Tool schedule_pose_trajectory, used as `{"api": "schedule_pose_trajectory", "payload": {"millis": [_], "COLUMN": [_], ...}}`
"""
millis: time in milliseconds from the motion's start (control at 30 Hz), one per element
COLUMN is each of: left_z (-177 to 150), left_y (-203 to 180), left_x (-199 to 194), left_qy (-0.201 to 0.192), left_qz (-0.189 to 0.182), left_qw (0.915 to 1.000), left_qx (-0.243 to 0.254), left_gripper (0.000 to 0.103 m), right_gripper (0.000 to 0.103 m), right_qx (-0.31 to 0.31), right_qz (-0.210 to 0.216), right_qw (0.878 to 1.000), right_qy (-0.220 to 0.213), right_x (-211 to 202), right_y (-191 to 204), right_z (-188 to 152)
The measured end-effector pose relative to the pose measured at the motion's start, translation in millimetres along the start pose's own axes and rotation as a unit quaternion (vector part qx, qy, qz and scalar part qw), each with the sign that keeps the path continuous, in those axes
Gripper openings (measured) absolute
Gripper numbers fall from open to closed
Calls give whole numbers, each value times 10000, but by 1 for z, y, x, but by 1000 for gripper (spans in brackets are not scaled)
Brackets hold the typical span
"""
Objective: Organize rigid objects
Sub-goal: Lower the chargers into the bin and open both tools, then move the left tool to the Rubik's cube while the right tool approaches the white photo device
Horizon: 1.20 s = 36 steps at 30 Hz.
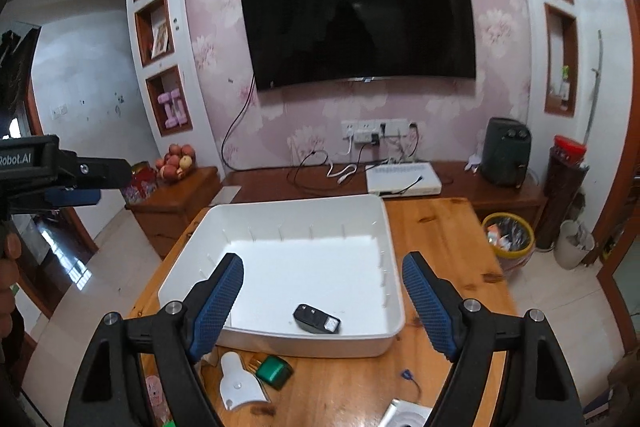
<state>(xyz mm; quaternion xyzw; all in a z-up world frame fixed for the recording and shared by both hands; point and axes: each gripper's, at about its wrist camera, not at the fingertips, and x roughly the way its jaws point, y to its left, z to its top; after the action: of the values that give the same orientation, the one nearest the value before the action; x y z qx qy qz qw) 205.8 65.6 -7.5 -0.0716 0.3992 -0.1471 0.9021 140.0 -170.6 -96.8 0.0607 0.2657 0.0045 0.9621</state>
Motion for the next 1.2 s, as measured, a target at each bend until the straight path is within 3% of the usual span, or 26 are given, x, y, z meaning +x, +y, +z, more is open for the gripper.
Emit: {"api": "schedule_pose_trajectory", "payload": {"millis": [333, 700, 933, 1200], "left_z": [-33, -80, -104, -111], "left_y": [-7, -21, -28, -37], "left_x": [-53, -75, -71, -62], "left_qy": [-341, -323, 41, 305], "left_qz": [214, 573, 685, 871], "left_qw": [9992, 9978, 9976, 9936], "left_qx": [-23, 29, 83, 647], "left_gripper": [80, 80, 80, 80], "right_gripper": [82, 82, 82, 82], "right_qx": [91, 310, 481, 837], "right_qz": [-11, 26, 120, 158], "right_qw": [9998, 9995, 9984, 9940], "right_qy": [-152, -33, 285, 680], "right_x": [-51, -79, -83, -75], "right_y": [-28, -53, -64, -73], "right_z": [-25, -54, -71, -81]}}
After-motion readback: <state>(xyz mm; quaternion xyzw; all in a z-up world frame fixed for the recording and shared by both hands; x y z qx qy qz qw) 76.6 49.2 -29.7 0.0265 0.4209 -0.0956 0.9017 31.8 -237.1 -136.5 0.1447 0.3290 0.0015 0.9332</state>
